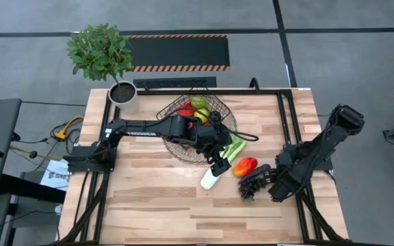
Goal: Build produce basket
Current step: Put the red mango into the wire basket
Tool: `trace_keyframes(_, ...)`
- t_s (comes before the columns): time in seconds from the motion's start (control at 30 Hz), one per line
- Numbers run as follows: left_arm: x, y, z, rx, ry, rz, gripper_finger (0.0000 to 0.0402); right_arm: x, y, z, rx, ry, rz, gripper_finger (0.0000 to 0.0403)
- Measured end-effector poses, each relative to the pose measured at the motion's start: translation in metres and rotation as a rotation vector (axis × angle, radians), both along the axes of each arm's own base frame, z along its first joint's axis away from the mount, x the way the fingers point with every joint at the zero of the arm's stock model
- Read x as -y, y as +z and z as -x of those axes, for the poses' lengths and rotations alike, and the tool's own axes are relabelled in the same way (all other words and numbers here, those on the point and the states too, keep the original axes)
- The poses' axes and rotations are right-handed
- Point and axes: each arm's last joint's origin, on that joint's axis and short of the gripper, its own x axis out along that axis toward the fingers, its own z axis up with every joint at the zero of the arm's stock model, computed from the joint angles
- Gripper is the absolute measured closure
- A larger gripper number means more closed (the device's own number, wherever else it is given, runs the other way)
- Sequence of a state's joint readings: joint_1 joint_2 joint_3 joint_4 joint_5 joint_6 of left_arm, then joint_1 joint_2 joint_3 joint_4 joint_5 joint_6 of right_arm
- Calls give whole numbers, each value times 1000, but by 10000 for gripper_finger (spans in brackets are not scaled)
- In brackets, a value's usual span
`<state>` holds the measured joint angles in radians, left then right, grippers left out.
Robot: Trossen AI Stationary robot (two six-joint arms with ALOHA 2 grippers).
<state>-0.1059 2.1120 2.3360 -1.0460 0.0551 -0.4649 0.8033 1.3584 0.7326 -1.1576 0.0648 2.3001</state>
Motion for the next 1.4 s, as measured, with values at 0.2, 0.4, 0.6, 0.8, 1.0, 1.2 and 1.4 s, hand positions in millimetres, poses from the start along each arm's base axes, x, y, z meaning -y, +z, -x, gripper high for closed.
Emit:
trace_keyframes(0.2,0,0,0,-1,10,0,54,-11,10,-22,200,26,-57,97)
trace_keyframes(0.4,-1,0,0,-3,17,-8,54,-5,13,-57,454,201,-28,97)
trace_keyframes(0.6,-1,-1,1,-18,37,-31,54,16,23,-86,538,376,65,97)
trace_keyframes(0.8,2,-2,3,-31,85,-73,54,22,77,-86,604,510,8,97)
trace_keyframes(1.0,3,1,0,30,170,-188,54,11,128,-37,685,465,-21,97)
trace_keyframes(1.2,0,-7,-23,231,151,-240,54,-13,139,4,824,478,-38,97)
trace_keyframes(1.4,-11,-47,-44,343,163,-249,54,-42,126,18,798,479,-78,97)
